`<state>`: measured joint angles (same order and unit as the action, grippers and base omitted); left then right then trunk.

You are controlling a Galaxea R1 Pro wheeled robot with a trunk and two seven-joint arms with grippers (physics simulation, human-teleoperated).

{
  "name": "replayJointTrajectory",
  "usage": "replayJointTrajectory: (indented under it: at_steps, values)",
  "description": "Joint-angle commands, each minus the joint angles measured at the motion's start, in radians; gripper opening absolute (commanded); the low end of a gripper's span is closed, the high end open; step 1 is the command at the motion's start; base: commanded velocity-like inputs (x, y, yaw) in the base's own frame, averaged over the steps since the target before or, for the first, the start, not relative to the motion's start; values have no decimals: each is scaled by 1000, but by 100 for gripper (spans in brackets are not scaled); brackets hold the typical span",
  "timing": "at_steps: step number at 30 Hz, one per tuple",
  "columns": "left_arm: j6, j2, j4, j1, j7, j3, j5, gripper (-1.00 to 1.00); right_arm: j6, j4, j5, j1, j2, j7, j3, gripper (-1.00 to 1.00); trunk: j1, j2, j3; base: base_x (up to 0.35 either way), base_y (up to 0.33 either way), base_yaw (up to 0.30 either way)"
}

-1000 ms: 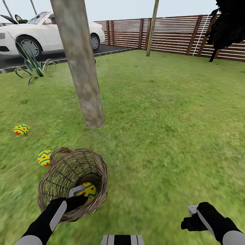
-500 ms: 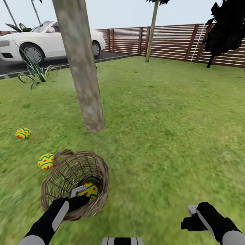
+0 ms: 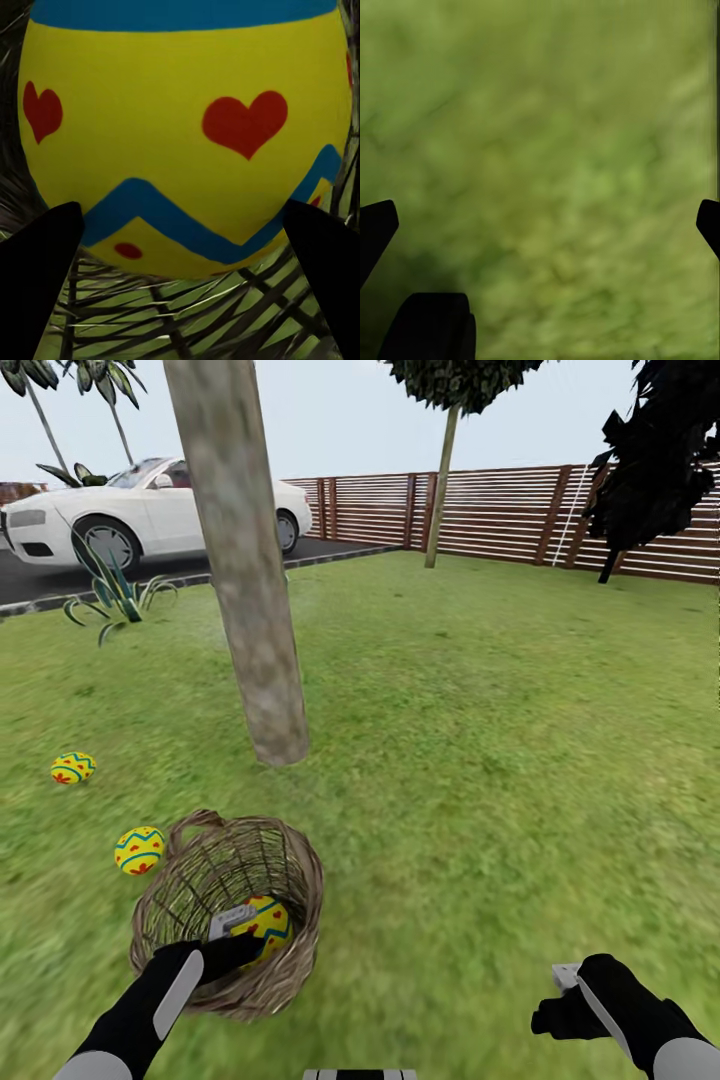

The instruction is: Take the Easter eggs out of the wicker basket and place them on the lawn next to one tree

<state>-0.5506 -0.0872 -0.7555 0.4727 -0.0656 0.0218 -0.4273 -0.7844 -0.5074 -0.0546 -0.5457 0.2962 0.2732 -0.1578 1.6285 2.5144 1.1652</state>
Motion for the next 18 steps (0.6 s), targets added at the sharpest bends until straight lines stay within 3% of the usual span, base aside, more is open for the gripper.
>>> replayJointTrajectory:
  at_steps: [1,18]
  values:
    - [-4,-1,-2,0,-2,3,-3,-100,-4,-1,-5,0,1,0,-7,100,-1,0,-3,0,0,0]
    - [-19,-4,-4,0,0,0,2,-100,-4,-2,-5,0,5,1,-5,100,-8,-4,-69,0,0,0]
